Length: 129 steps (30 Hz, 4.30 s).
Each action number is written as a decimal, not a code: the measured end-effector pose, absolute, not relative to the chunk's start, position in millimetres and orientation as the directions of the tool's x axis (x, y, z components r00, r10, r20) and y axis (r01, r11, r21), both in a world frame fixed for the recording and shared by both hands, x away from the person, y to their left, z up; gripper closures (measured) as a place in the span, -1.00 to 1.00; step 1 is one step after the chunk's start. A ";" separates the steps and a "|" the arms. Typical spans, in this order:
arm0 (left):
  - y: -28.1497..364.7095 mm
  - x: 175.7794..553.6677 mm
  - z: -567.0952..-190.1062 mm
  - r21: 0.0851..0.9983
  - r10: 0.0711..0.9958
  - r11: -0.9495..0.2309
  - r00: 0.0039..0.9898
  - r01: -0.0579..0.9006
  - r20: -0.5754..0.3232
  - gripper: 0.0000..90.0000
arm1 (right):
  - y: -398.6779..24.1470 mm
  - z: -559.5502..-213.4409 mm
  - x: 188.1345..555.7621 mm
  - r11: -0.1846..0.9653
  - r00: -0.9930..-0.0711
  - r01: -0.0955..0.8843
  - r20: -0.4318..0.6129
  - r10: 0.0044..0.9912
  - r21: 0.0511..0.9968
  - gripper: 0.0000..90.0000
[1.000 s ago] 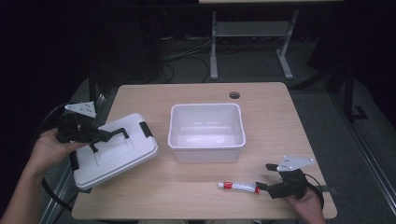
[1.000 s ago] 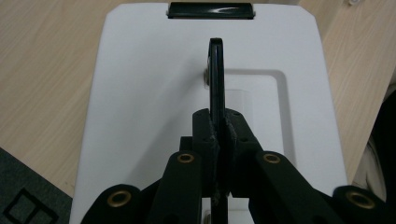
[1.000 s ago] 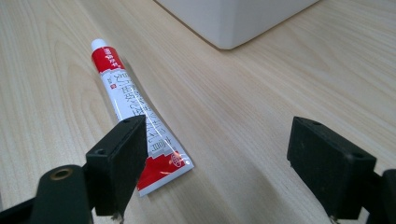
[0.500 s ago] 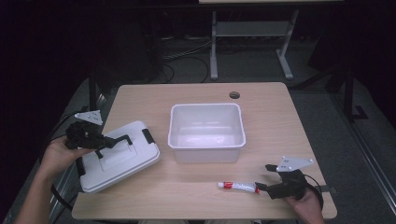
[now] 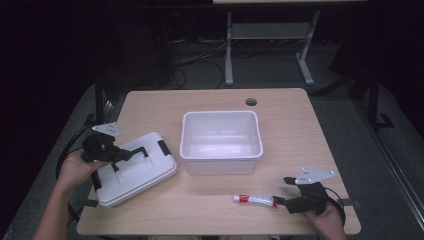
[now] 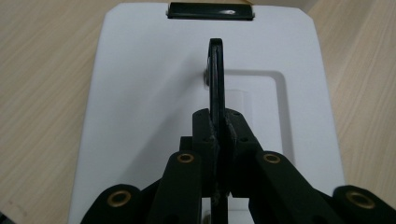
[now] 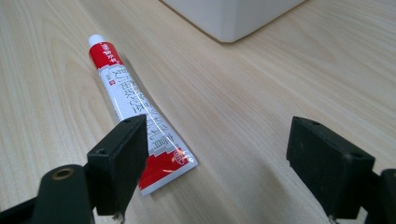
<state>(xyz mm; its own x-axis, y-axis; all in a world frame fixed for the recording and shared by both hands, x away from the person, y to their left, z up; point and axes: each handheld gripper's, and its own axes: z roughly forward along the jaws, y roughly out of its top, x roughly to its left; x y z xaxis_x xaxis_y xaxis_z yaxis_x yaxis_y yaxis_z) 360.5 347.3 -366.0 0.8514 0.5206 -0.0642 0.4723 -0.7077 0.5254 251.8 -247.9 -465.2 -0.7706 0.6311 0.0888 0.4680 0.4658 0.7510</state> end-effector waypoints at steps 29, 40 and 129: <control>348.0 362.5 -401.4 0.558 0.542 -0.664 0.834 0.498 -0.101 0.84 | -249.3 -467.2 250.3 0.442 -0.759 0.478 0.105 0.642 0.759 -0.54; 361.2 358.7 -397.1 0.587 0.584 -0.627 0.808 0.512 -0.080 0.54 | -249.4 -464.6 249.3 0.438 -0.752 0.479 0.099 0.651 0.761 -0.54; 333.2 298.9 -391.7 0.659 0.529 -0.645 0.849 0.387 0.018 0.05 | -180.7 -435.0 257.7 0.725 -0.916 0.352 0.059 0.397 0.592 -0.66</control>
